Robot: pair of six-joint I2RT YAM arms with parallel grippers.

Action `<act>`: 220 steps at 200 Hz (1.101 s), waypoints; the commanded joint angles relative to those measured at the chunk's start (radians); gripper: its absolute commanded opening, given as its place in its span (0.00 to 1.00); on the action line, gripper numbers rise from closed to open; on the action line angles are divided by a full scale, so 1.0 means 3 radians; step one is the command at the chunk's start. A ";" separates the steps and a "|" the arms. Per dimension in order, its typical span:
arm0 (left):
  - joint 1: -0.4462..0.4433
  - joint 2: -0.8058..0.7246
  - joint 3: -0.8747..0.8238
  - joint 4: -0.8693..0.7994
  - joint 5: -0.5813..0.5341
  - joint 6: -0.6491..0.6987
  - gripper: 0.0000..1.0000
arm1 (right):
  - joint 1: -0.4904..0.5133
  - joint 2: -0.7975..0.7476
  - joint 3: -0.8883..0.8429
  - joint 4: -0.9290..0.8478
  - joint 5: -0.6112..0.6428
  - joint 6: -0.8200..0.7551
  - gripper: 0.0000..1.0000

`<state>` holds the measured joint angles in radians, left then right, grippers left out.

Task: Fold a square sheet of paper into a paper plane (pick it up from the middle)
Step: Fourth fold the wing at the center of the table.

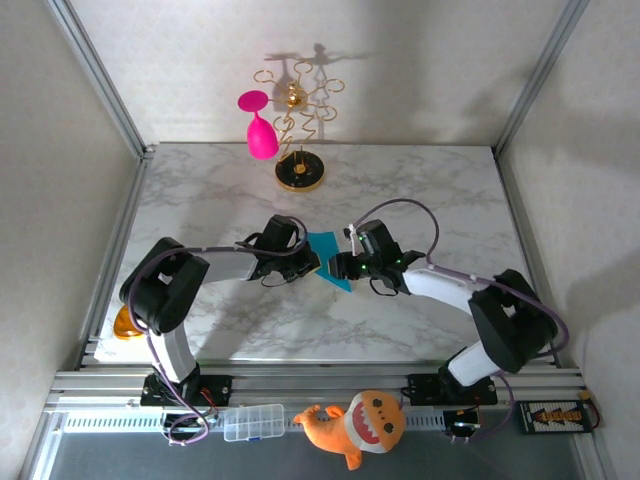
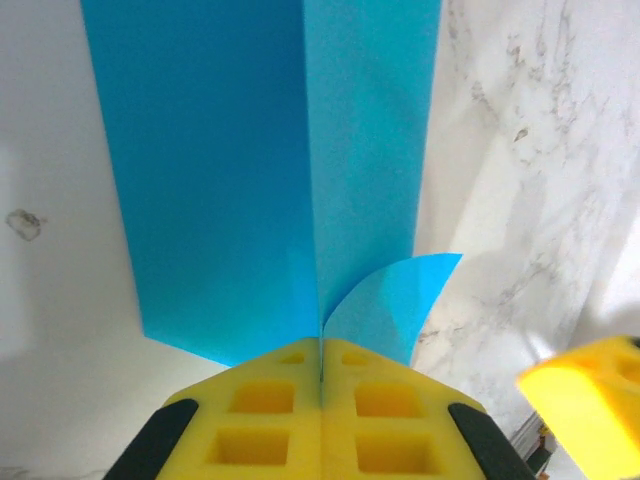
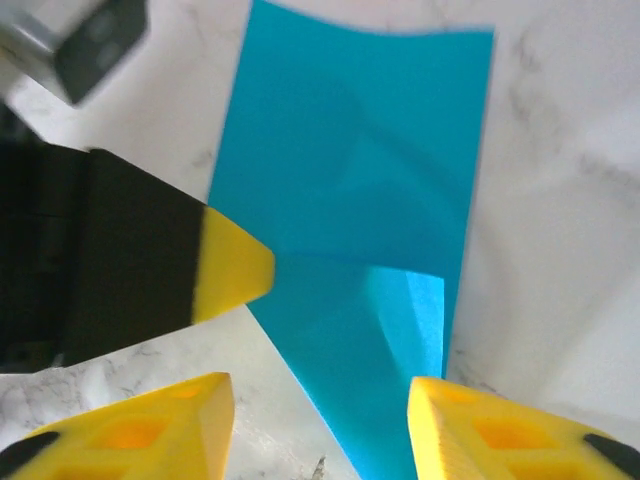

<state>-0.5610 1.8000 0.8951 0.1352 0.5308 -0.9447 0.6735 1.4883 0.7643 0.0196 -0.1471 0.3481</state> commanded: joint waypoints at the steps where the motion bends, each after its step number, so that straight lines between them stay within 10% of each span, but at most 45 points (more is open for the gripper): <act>1: 0.0019 -0.0124 0.0075 -0.0074 -0.0074 -0.0219 0.00 | 0.0151 -0.0177 -0.0111 0.0046 0.0461 -0.0523 0.55; 77: -0.0002 -0.0149 0.0110 -0.0004 -0.0101 -0.0548 0.01 | 0.0618 -0.0227 -0.0550 0.0721 0.0950 -0.1523 0.46; 220: 0.0019 -0.0204 0.0105 -0.0199 -0.0117 -0.0462 0.01 | 0.0626 0.0539 -0.0088 0.0567 0.1230 -0.1503 0.24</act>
<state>-0.5610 1.7798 0.9108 0.1123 0.5079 -1.0996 0.8539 1.6276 0.6994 0.2180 0.1894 -0.1158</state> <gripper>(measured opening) 0.045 0.261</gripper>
